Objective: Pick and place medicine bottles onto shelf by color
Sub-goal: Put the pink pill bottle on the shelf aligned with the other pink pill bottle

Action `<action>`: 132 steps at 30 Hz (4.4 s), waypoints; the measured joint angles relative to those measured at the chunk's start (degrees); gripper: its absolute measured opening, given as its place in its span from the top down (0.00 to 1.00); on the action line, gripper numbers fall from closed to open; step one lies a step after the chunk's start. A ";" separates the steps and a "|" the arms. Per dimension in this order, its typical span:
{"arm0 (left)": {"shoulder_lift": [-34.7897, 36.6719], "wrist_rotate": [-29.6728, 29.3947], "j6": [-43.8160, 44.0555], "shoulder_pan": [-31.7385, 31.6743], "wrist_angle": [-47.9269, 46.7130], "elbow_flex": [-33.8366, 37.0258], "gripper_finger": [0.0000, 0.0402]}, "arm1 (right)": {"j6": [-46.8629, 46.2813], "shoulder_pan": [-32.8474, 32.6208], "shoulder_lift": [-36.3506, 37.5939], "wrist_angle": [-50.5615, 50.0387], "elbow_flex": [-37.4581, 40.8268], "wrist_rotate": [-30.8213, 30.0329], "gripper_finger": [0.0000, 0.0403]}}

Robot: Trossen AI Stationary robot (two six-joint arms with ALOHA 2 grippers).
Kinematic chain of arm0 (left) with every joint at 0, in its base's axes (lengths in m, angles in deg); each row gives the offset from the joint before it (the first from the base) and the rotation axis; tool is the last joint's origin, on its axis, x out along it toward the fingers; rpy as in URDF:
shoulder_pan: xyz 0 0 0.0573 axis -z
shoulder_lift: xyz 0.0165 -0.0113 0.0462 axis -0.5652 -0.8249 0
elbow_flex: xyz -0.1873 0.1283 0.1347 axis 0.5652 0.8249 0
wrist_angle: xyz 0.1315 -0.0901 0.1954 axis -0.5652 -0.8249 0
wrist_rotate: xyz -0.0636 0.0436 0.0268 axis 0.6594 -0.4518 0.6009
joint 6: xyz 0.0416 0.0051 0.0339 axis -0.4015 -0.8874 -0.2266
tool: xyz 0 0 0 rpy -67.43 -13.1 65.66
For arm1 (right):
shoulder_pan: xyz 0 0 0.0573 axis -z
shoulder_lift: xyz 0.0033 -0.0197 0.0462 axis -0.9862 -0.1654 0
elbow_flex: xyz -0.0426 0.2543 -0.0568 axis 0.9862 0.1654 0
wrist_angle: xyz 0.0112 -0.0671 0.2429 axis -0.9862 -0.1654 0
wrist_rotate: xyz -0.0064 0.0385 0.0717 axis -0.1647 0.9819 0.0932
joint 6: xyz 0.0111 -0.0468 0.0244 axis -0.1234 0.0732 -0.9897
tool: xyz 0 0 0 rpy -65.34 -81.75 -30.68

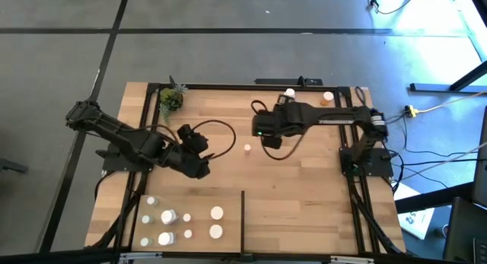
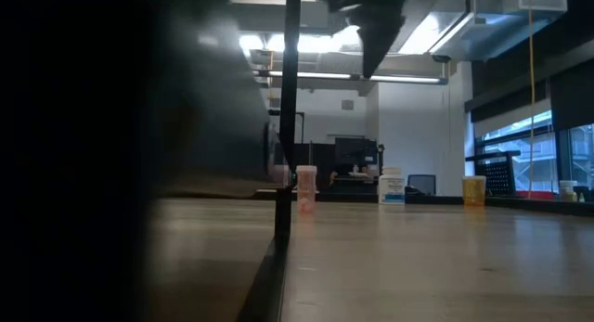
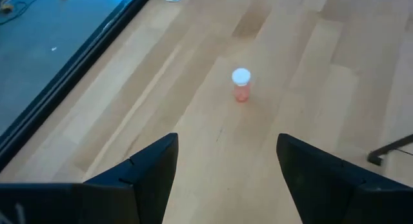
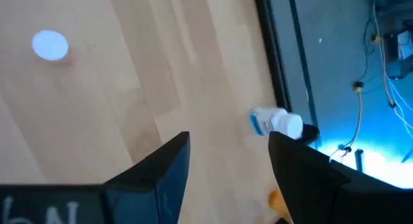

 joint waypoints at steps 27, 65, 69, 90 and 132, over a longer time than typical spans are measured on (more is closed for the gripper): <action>-15.05 22.18 -29.63 -19.22 24.68 0.01 0.36 | 2.54 -11.35 33.20 18.77 29.08 4.62 0.47; -33.38 31.79 -37.14 -26.75 39.60 0.02 0.36 | 2.55 -11.33 33.59 18.70 29.81 5.13 0.47; -33.35 31.78 -37.21 -26.77 39.54 0.02 0.36 | 2.32 -11.33 33.59 18.72 29.81 5.05 0.47; -35.34 29.84 -37.11 -25.56 39.63 0.02 0.50 | 2.19 -11.31 33.59 18.72 29.79 5.01 0.47; -20.93 30.34 -29.04 -18.93 26.26 -0.11 0.79 | 2.39 -11.31 33.48 19.22 29.75 8.59 0.47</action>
